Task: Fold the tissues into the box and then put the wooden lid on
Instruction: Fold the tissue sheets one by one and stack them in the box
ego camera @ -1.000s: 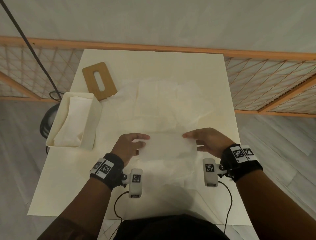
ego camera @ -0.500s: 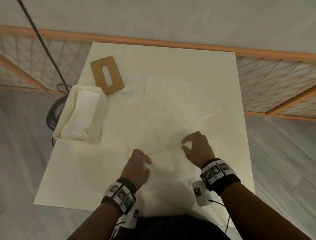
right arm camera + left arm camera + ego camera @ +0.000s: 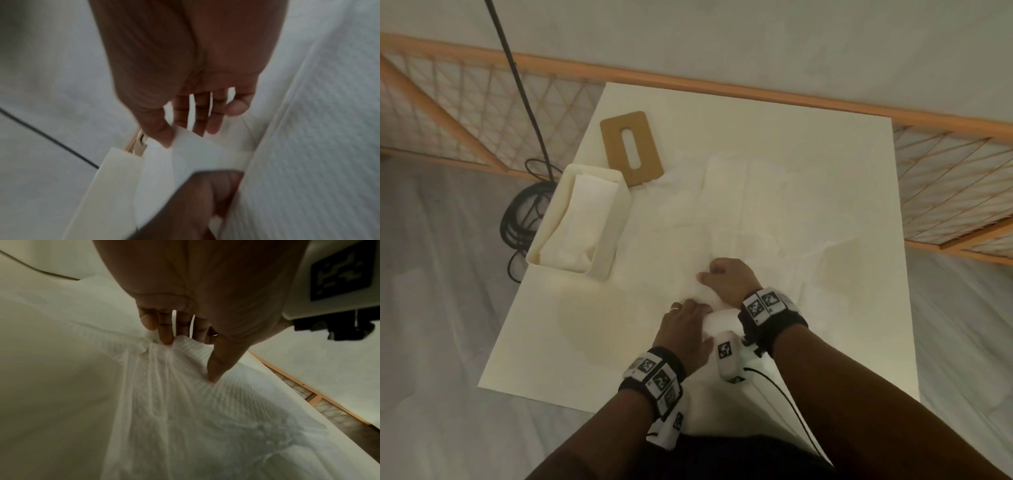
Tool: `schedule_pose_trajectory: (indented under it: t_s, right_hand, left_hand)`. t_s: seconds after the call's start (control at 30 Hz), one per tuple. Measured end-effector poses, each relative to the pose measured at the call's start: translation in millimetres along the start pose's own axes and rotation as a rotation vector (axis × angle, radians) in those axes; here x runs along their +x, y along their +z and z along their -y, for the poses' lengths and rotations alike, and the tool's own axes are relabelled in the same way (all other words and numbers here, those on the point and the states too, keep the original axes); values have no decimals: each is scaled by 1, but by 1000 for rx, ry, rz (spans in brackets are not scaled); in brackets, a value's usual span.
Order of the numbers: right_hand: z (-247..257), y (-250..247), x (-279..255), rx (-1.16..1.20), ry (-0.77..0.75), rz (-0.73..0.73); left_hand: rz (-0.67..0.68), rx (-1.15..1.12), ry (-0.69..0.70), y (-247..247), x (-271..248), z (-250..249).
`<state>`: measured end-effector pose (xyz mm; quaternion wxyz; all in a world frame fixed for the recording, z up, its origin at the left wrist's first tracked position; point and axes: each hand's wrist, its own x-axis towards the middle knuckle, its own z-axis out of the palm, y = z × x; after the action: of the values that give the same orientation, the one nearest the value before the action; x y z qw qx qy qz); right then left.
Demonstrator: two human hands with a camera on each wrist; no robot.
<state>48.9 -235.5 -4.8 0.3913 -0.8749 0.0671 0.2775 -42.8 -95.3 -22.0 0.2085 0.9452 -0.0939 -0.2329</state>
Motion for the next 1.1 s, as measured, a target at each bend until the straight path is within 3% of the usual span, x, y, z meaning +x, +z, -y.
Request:
schedule_pose_trajectory:
  t_s: [0.17,0.23,0.3,0.33,0.4,0.53,0.6,0.73,0.87,0.93,1.1]
  right_hand:
    - [-1,-52,-24,771,-31,-120]
    - [-3,-76,-34,981,-15,-76]
    - [-5,-101,-45,1065,12,-8]
    - [-6,-112,-52,1089,8,46]
    - [-5,-132,-63,1112,4,159]
    - [-10,-151,-69,1048,56,256]
    - [-16,-154,-73,1048,92,287]
    - [-42,-150,-86,1179,147,201]
    - [-72,-122,-98,1236,140,212]
    - [-77,-106,-98,1190,111,189]
    - [-79,-99,-92,972,23,-29]
  left_hand:
    - [20,-212,-64,-23,7,19]
    - [-79,-408,-164,-43,16,30]
    - [-225,-758,-218,-69,26,33]
    - [-271,-948,-224,-83,31,31]
    - [-221,-1128,-190,-108,41,19]
    - [182,-1063,52,-132,55,-18]
    - [238,-1065,90,-130,58,-30]
    - [42,-1185,7,-114,59,-38]
    - [-106,-1298,-101,-97,57,-31]
    - [-134,-1325,-155,-86,53,-30]
    - [-105,-1394,-188,-73,45,-32]
